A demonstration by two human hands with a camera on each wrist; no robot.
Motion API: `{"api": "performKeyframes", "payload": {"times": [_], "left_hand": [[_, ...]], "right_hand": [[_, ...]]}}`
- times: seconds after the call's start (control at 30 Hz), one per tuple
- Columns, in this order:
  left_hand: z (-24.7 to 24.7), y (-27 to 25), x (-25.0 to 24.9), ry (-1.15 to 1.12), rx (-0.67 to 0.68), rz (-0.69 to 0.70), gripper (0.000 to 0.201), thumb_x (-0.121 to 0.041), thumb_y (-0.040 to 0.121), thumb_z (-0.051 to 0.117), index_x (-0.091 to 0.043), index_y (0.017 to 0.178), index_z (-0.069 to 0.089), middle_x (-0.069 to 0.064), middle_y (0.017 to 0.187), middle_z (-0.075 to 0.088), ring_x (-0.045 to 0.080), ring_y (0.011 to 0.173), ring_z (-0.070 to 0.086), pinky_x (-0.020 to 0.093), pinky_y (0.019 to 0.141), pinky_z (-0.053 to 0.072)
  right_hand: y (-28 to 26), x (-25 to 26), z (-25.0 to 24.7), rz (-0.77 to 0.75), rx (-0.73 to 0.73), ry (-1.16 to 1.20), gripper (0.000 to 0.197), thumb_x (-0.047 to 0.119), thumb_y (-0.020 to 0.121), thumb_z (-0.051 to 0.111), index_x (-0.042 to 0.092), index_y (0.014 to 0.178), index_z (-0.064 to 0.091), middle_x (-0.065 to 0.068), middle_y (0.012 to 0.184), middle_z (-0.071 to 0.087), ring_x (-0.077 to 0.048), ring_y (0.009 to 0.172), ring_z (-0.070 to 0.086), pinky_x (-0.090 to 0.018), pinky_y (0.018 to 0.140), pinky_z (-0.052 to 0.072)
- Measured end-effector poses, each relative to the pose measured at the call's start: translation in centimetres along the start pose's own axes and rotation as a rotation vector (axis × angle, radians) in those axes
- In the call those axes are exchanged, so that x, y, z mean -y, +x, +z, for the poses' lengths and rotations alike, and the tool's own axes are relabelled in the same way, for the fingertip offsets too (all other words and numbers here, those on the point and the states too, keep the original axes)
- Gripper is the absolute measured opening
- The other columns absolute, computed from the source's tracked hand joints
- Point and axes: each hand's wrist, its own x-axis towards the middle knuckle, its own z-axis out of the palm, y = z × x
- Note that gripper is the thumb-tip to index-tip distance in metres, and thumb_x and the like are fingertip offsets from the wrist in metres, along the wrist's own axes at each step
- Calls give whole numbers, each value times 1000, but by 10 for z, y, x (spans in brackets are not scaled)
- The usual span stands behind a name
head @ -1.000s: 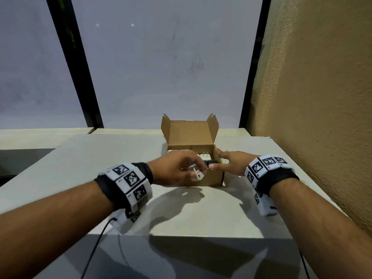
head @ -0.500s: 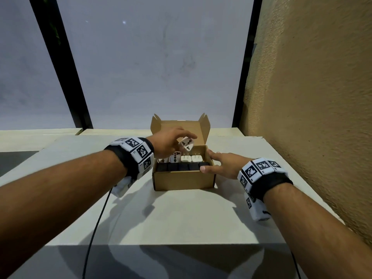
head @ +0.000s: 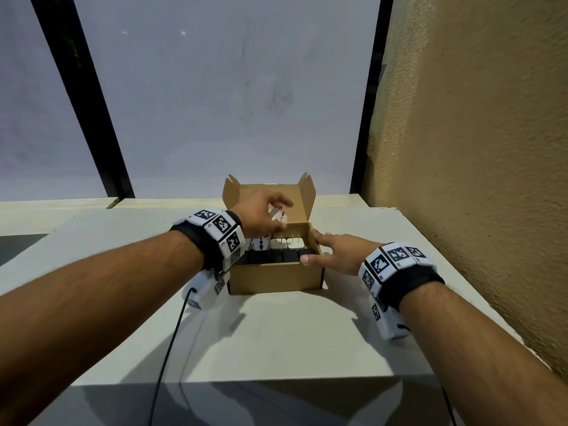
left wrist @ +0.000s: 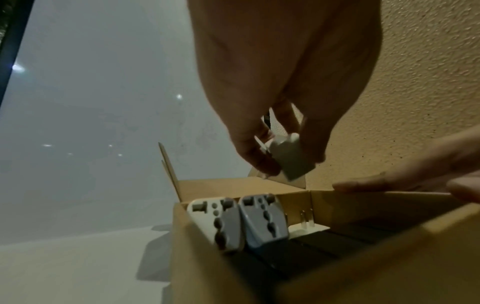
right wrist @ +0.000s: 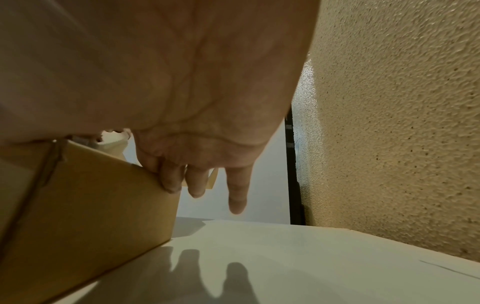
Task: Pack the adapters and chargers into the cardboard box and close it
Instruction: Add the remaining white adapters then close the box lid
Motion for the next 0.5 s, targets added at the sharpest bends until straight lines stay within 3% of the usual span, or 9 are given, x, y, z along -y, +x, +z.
{"api": "performKeyframes", "payload": {"times": [0.1,0.2,0.3,0.5], "left_hand": [[-3,3,-5,28,-55,12,58,-18,66,85,-18,115,54,-1,113,49,13,95,58,23,76,52],[-4,5,-7,185,21,116,39,-19,70,83,-18,104,63,-2,105,60,16,97,61,21,77,51],[-3,6,-11,362,156,184,32,-21,81,74,-19,112,69,-4,109,68,13,98,62,23,80,50],[5,10,-26,586,385,202,39,-5,89,60,-16,127,61,2,114,69,19,97,64,23,76,46]], "right_hand": [[-1,0,-1,-3,4,2,88,72,82,41,34,153,6,-5,160,18,-27,145,25,-44,117,23],[-2,0,-2,-20,4,-1,87,71,83,41,33,153,7,-6,159,19,-27,145,25,-42,117,22],[-1,0,-2,-27,4,-9,86,71,83,41,33,153,8,-5,159,21,-27,144,27,-42,115,23],[1,-4,-4,-48,9,11,86,71,82,43,35,152,9,-5,159,22,-26,143,28,-40,116,23]]}}
